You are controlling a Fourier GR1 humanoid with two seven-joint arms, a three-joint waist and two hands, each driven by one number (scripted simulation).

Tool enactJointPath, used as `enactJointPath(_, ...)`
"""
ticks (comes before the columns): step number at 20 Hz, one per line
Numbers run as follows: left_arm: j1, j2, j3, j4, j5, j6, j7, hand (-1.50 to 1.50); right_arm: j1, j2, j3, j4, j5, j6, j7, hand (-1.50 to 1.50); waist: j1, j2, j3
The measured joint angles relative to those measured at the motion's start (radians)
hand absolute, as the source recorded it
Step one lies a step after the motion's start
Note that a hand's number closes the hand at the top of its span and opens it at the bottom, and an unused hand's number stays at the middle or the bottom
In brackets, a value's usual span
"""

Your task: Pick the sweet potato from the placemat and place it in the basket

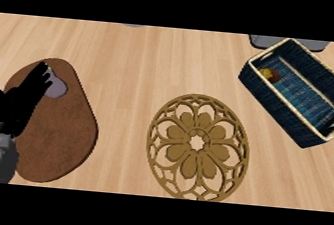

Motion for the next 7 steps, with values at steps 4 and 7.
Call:
enactJointPath(4, -0.001, 0.009, 0.012, 0.005, 0.006, -0.003, 0.009, 0.0, 0.176, 0.026, 0.004, -0.254, -0.105, 0.102, 0.01, -1.5, -0.012, -0.002, 0.0)
enactJointPath(7, -0.013, 0.011, 0.015, 0.0, 0.011, -0.002, 0.028, 0.0, 0.309, 0.033, -0.005, -0.441, -0.2, 0.191, 0.013, -1.5, -0.018, -0.002, 0.0)
